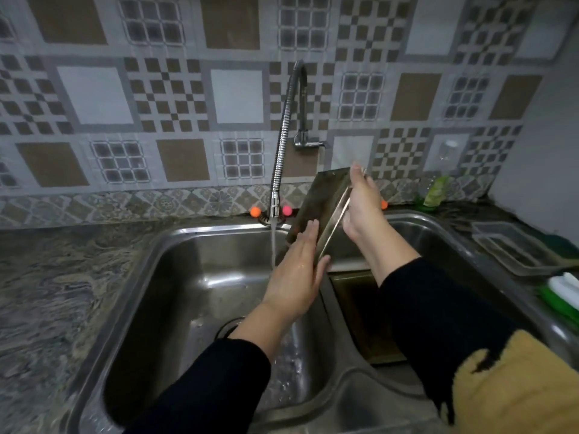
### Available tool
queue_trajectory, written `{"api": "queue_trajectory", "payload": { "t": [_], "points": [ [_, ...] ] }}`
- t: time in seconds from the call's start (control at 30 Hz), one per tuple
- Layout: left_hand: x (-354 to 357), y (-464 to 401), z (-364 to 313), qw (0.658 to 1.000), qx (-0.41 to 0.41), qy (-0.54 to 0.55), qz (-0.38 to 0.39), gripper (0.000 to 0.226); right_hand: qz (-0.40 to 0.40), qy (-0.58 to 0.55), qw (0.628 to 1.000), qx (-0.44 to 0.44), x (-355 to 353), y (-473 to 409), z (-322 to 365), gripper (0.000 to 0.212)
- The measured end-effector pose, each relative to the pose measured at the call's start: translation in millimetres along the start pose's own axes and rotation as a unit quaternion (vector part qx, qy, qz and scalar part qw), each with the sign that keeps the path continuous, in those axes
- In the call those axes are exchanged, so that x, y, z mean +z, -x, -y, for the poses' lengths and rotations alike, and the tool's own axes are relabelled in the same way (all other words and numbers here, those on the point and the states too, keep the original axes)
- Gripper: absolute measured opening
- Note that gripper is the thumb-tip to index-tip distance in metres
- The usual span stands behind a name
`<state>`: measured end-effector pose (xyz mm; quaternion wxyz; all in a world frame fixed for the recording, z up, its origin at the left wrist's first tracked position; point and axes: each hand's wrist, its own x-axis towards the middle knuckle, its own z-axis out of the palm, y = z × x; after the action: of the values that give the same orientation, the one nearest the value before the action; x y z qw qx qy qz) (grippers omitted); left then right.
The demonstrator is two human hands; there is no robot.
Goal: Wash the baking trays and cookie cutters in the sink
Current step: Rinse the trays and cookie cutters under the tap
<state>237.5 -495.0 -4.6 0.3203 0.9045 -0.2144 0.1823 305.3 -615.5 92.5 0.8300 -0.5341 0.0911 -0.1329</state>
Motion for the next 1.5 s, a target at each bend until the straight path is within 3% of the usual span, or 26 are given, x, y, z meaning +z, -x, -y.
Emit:
{"api": "queue_trajectory", "payload": {
  "t": [0.13, 0.2, 0.27, 0.33, 0.53, 0.6, 0.7, 0.83, 0.9, 0.97, 1.3, 1.37, 1.43, 1.5],
  "points": [
    [1, -23, -24, 0.991, -0.021, 0.092, -0.1, 0.056, 0.094, 0.043, 0.995, -0.009, -11, -1, 17, 0.044],
    [3, -37, -37, 0.977, -0.047, 0.153, -0.139, 0.054, 0.094, 0.178, 0.978, -0.062, -27, -2, 10, 0.046],
    [9, -46, -50, 0.958, -0.077, 0.219, -0.169, 0.054, 0.042, 0.316, 0.942, -0.103, -54, -7, -3, 0.042],
    [21, -50, -58, 0.942, -0.11, 0.258, -0.185, 0.052, 0.001, 0.384, 0.922, -0.049, -86, -14, -15, 0.044],
    [70, -30, -69, 0.923, -0.175, 0.31, -0.149, 0.051, 0.046, 0.414, 0.907, 0.067, -165, -20, -35, 0.053],
    [86, -19, -69, 0.939, -0.2, 0.263, -0.098, 0.051, 0.051, 0.441, 0.891, 0.098, -187, -19, -39, 0.062],
    [104, -6, -54, 0.965, -0.253, 0.06, 0.03, 0.057, 0.051, 0.462, 0.875, 0.139, -222, -18, -51, 0.068],
    [113, 15, -40, 0.918, -0.307, -0.127, 0.216, 0.067, 0.027, 0.543, 0.814, 0.204, -261, -29, -86, 0.086],
    [118, 24, -39, 0.913, -0.287, -0.18, 0.228, 0.066, 0.011, 0.586, 0.773, 0.241, -270, -32, -100, 0.098],
    [121, 27, -35, 0.913, -0.274, -0.207, 0.217, 0.064, 0.016, 0.607, 0.755, 0.246, -272, -29, -106, 0.102],
    [112, 23, -33, 0.917, -0.267, -0.193, 0.225, 0.064, 0.06, 0.7, 0.668, 0.245, -257, -32, -113, 0.095],
    [97, 12, -33, 0.936, -0.243, -0.187, 0.171, 0.058, 0.067, 0.693, 0.687, 0.205, -242, -39, -103, 0.088],
    [73, -9, -34, 0.968, -0.171, -0.184, 0.026, 0.048, 0.102, 0.679, 0.716, 0.129, -220, -51, -87, 0.071],
    [38, -37, -35, 0.969, -0.092, -0.195, -0.119, 0.04, 0.139, 0.658, 0.739, 0.046, -188, -65, -67, 0.057]
  ]
}}
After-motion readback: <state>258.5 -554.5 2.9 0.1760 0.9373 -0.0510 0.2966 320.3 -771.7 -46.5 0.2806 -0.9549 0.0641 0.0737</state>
